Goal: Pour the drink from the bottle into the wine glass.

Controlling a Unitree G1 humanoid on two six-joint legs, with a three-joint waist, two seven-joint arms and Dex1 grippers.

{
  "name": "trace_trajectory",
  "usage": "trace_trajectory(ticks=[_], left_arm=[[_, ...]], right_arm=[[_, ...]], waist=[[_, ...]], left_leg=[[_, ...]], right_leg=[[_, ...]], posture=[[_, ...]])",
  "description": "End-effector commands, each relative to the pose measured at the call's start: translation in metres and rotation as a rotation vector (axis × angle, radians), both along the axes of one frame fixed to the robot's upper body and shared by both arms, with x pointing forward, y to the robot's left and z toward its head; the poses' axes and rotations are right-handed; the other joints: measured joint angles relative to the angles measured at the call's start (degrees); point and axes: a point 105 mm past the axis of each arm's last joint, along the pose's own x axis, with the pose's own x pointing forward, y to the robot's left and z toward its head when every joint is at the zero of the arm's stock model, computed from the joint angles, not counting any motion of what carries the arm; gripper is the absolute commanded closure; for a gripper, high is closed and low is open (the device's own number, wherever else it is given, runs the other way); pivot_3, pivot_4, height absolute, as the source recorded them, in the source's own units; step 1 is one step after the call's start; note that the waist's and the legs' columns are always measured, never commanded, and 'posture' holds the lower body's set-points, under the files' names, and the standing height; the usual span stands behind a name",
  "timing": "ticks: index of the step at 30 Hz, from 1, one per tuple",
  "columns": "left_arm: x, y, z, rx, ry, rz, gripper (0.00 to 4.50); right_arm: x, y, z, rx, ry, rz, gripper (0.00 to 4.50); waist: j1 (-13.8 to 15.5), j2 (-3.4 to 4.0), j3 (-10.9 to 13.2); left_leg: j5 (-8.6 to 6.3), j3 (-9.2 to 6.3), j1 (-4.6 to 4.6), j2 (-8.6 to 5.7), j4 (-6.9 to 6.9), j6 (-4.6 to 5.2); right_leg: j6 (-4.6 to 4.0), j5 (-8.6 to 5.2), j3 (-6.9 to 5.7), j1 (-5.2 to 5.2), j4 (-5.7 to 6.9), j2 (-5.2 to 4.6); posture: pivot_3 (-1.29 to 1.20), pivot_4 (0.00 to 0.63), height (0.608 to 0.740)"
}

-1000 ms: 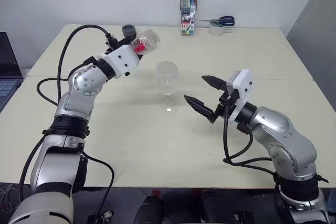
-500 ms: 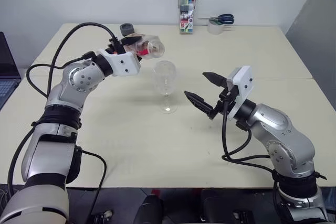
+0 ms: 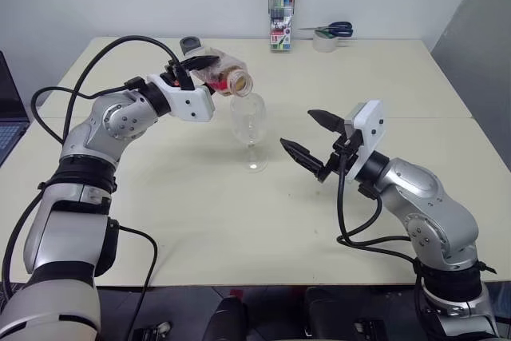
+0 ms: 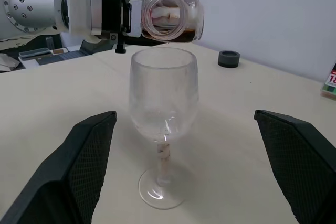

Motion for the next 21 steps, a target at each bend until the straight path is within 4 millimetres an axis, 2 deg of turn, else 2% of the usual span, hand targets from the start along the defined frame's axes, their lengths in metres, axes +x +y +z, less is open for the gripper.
trace_trajectory(ticks=[1,21], left_arm=[[-0.0049,0.0021,0.027,-0.004,-0.108,-0.006,2.83],[-0.0036,0.008,0.0323,0.038,-0.178,0.018,2.83]], right_arm=[[-0.0103,0.0069,0.0112,0.012,-0.049,0.049,0.0],[-0.0165,0.0008,0.0068,-0.014,-0.026,0.079,0.0]], waist=[[0.0,0.0,0.0],[0.0,0.0,0.0]], left_leg=[[0.0,0.0,0.0,0.0,0.01,0.0],[-0.12,-0.04,-0.19,-0.02,0.54,0.2]], right_leg=[[0.0,0.0,0.0,0.0,0.01,0.0],[0.0,0.0,-0.02,0.01,0.14,0.01]], posture=[[0.0,0.15,0.74],[0.0,0.15,0.74]])
